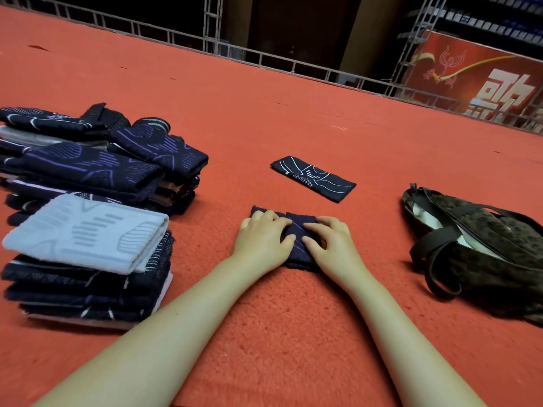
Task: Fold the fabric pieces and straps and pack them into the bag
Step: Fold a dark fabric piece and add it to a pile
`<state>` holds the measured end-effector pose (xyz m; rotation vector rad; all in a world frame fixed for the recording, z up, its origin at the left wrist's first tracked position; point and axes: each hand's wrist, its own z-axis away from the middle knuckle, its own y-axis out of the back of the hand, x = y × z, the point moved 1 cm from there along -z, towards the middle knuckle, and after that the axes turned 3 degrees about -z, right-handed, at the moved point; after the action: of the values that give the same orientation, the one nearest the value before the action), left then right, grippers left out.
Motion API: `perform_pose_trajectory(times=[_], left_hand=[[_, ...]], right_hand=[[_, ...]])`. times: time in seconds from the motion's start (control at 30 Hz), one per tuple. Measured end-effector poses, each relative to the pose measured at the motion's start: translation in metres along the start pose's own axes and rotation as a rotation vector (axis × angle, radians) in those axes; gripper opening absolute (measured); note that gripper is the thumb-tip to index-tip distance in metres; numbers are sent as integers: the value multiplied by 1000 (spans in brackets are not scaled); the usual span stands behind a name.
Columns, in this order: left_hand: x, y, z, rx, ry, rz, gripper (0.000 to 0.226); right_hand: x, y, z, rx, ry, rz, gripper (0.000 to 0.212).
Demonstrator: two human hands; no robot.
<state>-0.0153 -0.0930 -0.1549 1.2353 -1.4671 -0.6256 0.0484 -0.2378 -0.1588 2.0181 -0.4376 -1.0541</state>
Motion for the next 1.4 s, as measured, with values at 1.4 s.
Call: perform_pose_trajectory(times=[1.4], left_hand=[[-6, 4, -3, -40, 222, 117, 44]], right_hand=[[-35, 0, 10, -90, -388, -692, 54]])
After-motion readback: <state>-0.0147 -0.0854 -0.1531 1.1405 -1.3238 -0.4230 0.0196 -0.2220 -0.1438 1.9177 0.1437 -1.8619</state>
